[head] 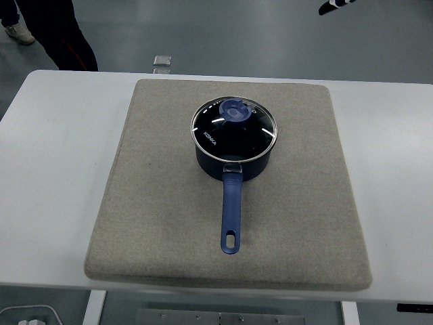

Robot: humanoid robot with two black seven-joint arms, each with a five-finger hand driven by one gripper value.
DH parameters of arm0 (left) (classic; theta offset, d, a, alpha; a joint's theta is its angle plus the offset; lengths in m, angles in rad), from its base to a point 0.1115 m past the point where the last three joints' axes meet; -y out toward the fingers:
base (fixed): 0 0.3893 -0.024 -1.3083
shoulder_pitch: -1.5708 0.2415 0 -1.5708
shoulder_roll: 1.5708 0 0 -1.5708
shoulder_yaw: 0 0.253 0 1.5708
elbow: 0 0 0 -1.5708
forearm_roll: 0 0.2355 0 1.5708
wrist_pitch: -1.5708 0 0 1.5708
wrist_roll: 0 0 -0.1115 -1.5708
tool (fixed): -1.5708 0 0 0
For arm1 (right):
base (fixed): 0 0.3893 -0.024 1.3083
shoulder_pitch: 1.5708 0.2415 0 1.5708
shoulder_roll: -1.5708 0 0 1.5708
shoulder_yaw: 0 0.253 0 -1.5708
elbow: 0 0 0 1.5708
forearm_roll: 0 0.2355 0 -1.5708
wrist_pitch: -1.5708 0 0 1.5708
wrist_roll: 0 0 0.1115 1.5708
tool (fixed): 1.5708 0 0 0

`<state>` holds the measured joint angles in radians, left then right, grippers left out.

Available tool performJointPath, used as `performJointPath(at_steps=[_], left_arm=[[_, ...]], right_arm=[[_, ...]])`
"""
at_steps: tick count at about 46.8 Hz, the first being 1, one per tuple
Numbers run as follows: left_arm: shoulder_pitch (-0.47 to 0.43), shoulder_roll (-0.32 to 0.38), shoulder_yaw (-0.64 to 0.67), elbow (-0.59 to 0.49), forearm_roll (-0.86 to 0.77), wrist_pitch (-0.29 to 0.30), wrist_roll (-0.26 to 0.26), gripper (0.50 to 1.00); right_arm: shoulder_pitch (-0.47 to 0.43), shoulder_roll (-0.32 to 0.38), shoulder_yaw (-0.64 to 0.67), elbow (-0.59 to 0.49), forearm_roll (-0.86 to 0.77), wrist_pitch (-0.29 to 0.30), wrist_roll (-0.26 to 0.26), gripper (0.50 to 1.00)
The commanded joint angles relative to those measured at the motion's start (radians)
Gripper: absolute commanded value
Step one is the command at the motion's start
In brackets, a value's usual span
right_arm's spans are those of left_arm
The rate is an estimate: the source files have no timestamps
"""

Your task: Lift the pot lid and place it to the right of the pot.

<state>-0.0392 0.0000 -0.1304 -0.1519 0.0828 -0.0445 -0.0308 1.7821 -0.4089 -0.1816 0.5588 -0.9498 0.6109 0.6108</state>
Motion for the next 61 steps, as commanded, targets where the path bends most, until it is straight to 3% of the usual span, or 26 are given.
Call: performJointPath(at_steps=[1, 12, 35, 40, 61], left_arm=[[0.001, 0.000, 0.000, 0.000, 0.000, 0.000, 0.000, 1.000], [0.001, 0.000, 0.000, 0.000, 0.000, 0.000, 0.000, 1.000], [0.001, 0.000, 0.000, 0.000, 0.000, 0.000, 0.000, 1.000], [0.001, 0.000, 0.000, 0.000, 0.000, 0.000, 0.000, 1.000], [0.001, 0.000, 0.000, 0.000, 0.000, 0.000, 0.000, 1.000]], right_arm=[[0.000, 0.005, 0.002, 0.044, -0.007, 0.000, 0.000, 0.944], [-0.029, 0.010, 0.002, 0.138, -0.075, 0.000, 0.000, 0.944], [-0.047, 0.030, 0.005, 0.193, -0.179, -0.002, 0.000, 0.942], [-0.049, 0.036, 0.005, 0.230, -0.204, -0.056, 0.000, 0.942], [-0.096, 0.070, 0.002, 0.285, -0.287, -0.180, 0.000, 0.942]])
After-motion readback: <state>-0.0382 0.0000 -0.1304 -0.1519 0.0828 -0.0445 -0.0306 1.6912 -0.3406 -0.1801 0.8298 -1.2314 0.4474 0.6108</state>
